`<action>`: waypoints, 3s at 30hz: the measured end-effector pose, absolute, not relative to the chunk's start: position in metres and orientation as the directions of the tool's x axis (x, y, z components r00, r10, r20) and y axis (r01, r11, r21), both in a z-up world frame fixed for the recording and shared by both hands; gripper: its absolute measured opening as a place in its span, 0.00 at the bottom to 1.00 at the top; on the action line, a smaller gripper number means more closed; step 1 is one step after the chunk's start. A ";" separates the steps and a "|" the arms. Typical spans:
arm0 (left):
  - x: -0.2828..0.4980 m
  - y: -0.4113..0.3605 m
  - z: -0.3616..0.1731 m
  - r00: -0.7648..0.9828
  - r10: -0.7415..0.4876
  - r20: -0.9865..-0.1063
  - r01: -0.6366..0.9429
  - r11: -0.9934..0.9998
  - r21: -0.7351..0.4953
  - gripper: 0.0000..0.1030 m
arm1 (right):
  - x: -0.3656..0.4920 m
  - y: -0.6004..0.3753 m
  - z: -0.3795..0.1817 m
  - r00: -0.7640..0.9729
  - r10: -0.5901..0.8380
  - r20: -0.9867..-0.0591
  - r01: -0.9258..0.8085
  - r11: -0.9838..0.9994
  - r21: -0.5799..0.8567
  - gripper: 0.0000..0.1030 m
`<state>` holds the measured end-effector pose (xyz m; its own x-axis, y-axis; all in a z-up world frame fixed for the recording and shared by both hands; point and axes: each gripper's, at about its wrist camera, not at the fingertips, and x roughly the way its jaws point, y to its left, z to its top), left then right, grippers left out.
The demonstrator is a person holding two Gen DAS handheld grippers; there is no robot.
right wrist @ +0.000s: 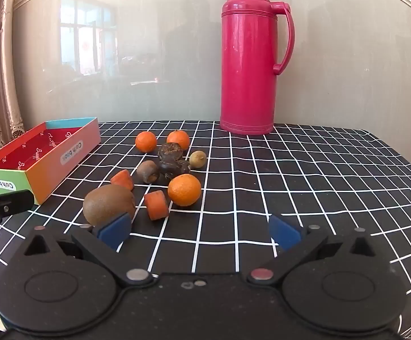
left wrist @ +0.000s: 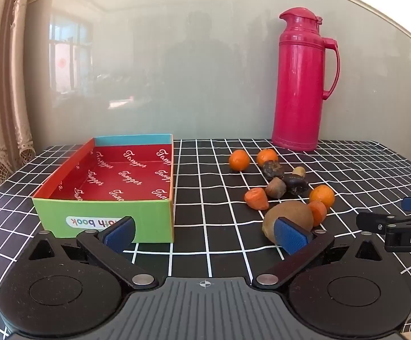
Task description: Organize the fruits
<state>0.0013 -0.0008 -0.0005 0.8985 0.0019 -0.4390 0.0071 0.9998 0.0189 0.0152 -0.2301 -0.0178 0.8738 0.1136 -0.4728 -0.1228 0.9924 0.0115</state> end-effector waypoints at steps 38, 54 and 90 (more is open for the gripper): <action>0.000 0.001 0.001 0.907 0.004 -0.421 0.004 1.000 0.020 1.00 | 0.016 -0.228 -0.020 0.872 0.112 -0.476 -0.121 0.993 0.012 1.00; -0.001 0.000 0.001 0.907 0.004 -0.420 0.006 1.000 0.023 1.00 | 0.015 -0.228 -0.019 0.872 0.111 -0.477 -0.120 0.993 0.011 1.00; -0.002 0.000 0.000 0.909 0.003 -0.417 0.008 1.000 0.024 1.00 | 0.016 -0.229 -0.019 0.870 0.111 -0.480 -0.121 0.993 0.010 1.00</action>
